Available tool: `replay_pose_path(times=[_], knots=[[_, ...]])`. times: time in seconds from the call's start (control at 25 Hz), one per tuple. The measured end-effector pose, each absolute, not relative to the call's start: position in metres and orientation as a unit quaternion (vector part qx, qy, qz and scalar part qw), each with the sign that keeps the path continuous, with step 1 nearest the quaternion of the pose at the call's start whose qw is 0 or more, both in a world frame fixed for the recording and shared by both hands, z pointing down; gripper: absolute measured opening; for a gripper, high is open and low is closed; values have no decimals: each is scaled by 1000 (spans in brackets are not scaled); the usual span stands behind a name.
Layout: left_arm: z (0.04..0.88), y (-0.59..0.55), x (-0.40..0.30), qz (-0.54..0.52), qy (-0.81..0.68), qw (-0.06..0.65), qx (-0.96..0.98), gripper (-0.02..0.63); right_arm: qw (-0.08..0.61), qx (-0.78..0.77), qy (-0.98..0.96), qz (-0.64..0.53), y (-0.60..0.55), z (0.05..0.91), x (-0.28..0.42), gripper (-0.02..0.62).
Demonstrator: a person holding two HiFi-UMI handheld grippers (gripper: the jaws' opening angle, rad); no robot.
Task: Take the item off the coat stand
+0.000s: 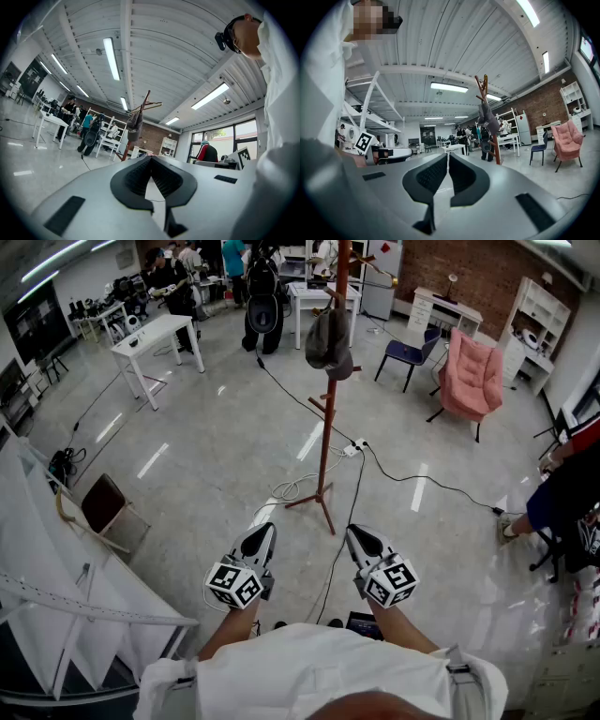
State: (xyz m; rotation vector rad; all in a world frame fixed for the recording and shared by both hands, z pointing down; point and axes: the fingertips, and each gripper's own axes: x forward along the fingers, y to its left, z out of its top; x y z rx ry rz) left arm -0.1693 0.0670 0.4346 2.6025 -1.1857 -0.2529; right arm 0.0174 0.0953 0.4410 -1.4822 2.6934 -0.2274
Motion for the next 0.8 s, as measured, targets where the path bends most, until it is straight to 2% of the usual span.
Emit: replay_pose_path(times=[0.36,0.68,0.8], knots=[[428,77,-175,-85,-407,118,902,14,47,-476,876,-71,100,438,10,31],[421,86,-173,-100,-410,120,898,15,105,-477,871,-50,110,418,19,31],[419,92,-164,-90,-403,116,903,15,101,-474,874,-39,115,411,25,31]])
